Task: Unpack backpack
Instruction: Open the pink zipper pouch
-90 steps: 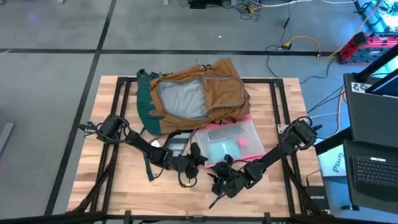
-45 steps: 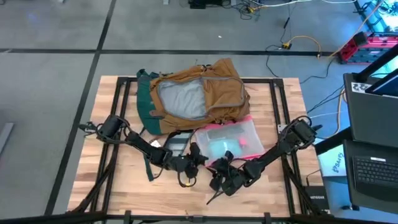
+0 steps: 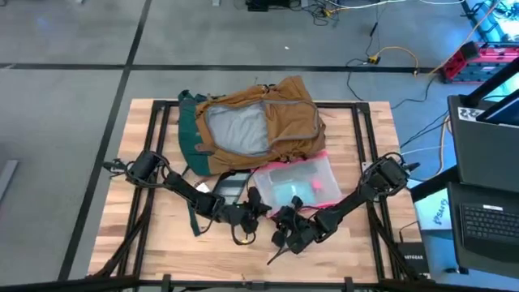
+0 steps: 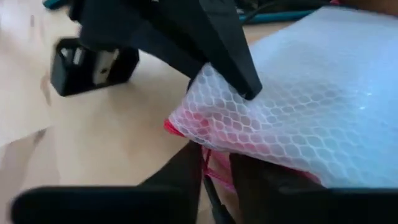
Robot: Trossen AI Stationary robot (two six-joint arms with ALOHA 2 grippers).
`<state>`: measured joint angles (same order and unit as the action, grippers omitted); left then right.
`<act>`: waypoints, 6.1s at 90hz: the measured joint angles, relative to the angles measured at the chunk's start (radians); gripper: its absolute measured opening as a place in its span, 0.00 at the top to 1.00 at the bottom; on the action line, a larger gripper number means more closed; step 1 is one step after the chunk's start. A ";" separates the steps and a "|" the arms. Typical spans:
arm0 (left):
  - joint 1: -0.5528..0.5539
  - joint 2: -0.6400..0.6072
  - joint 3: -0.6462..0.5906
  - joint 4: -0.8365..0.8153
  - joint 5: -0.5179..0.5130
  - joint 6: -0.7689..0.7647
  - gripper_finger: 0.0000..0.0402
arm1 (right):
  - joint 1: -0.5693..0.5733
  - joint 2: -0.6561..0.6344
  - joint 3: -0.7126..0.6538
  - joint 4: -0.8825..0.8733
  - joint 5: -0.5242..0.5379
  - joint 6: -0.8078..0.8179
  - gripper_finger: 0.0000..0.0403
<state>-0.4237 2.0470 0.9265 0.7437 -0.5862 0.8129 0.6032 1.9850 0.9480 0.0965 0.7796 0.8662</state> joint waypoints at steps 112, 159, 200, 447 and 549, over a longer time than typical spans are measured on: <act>-0.009 -0.035 0.007 -0.230 -0.035 -0.009 1.00 | -0.014 0.010 0.037 0.101 0.016 -0.220 1.00; -0.059 -0.155 -0.002 -0.676 -0.069 -0.255 1.00 | 0.026 0.009 0.041 0.056 0.038 -0.161 1.00; -0.080 -0.158 0.000 -0.702 -0.131 -0.282 1.00 | 0.025 0.009 0.041 0.025 0.014 -0.130 1.00; -0.072 -0.160 0.001 -0.412 -0.117 -0.192 1.00 | -0.010 0.078 0.041 0.178 0.007 -0.190 0.56; -0.074 -0.162 0.000 -0.463 -0.111 -0.198 1.00 | -0.021 0.079 0.039 0.208 -0.011 -0.263 0.99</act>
<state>-0.4980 1.8852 0.9269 0.2803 -0.6976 0.6153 0.5821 2.0644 0.9872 0.3042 0.7691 0.6037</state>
